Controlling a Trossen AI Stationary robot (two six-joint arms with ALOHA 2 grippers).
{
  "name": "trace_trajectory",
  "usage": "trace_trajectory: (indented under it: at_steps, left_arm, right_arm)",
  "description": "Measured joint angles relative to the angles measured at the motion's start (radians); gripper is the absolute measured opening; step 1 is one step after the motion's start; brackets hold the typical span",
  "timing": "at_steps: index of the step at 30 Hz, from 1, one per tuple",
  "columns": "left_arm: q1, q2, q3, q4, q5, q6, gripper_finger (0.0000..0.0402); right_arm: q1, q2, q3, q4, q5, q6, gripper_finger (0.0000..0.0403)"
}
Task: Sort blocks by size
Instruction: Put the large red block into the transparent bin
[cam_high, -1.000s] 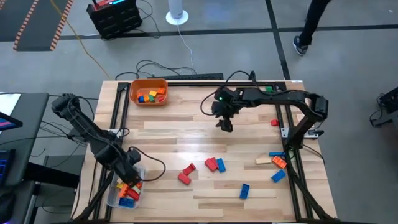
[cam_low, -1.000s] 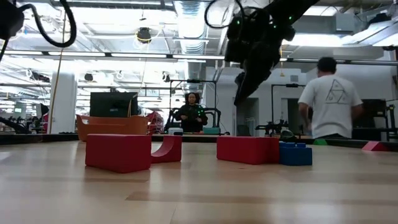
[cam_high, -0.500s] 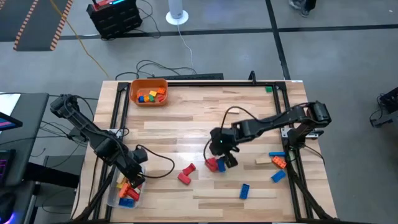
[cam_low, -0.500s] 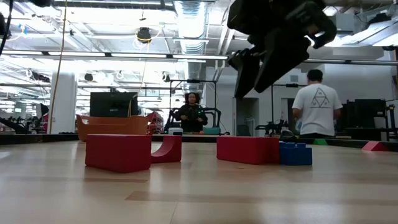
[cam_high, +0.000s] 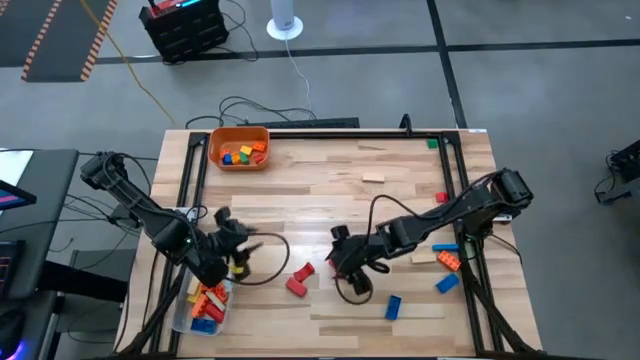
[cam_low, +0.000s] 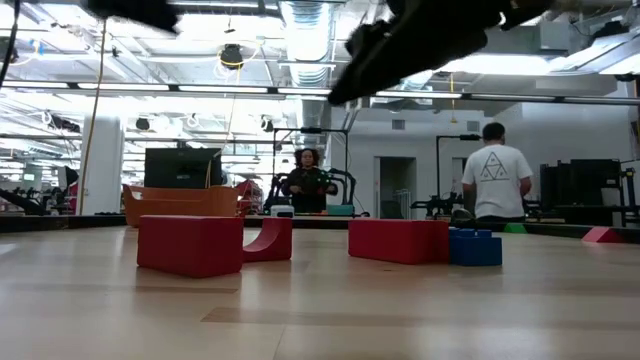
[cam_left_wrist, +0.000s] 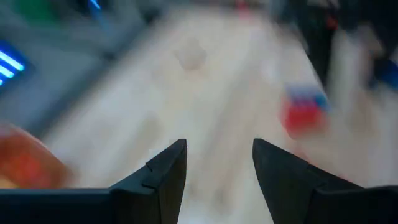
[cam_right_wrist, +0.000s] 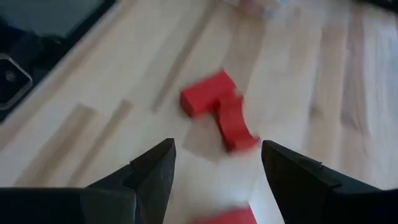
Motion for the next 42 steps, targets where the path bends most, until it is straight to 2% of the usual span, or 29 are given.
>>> trace_trajectory:
  at_steps: [3,5,7,8,11,15,23,28,42]
  left_arm:
    - [0.023,0.0,0.0,0.149,-0.276,0.142,0.0178]
    - [0.045,0.0,0.001,0.278,-0.424,0.265,0.0178]
    - [0.071,0.0,0.001,0.413,-0.515,0.409,0.0178]
    - [0.088,0.0,0.001,0.477,-0.527,0.476,0.0178]
    - [0.124,0.0,0.001,0.61,-0.492,0.612,0.0178]
    - [0.146,0.008,-0.004,0.616,-0.4,0.606,0.0178]
    - [0.15,0.01,-0.005,0.607,-0.392,0.636,0.0178]
    - [0.15,0.008,-0.006,0.605,-0.391,0.624,0.0178]
    - [0.149,0.009,-0.006,0.587,-0.39,0.625,0.0178]
  right_arm:
    - [0.008,0.043,0.001,0.068,-0.001,-0.049,0.0269]
    - [-0.005,0.079,0.018,0.077,-0.003,-0.075,0.0269]
    - [-0.024,0.112,0.037,0.077,-0.004,-0.09,0.0269]
    - [-0.034,0.133,0.048,0.08,-0.005,-0.096,0.0269]
    - [-0.057,0.197,0.08,0.097,-0.007,-0.114,0.0269]
    - [-0.07,0.269,0.117,0.055,-0.016,-0.152,0.0269]
    - [-0.117,0.287,0.132,0.078,-0.101,-0.174,0.0269]
    - [-0.135,0.313,0.135,0.175,-0.182,-0.175,0.0269]
    - [-0.14,0.373,0.132,0.163,-0.192,-0.183,0.0267]
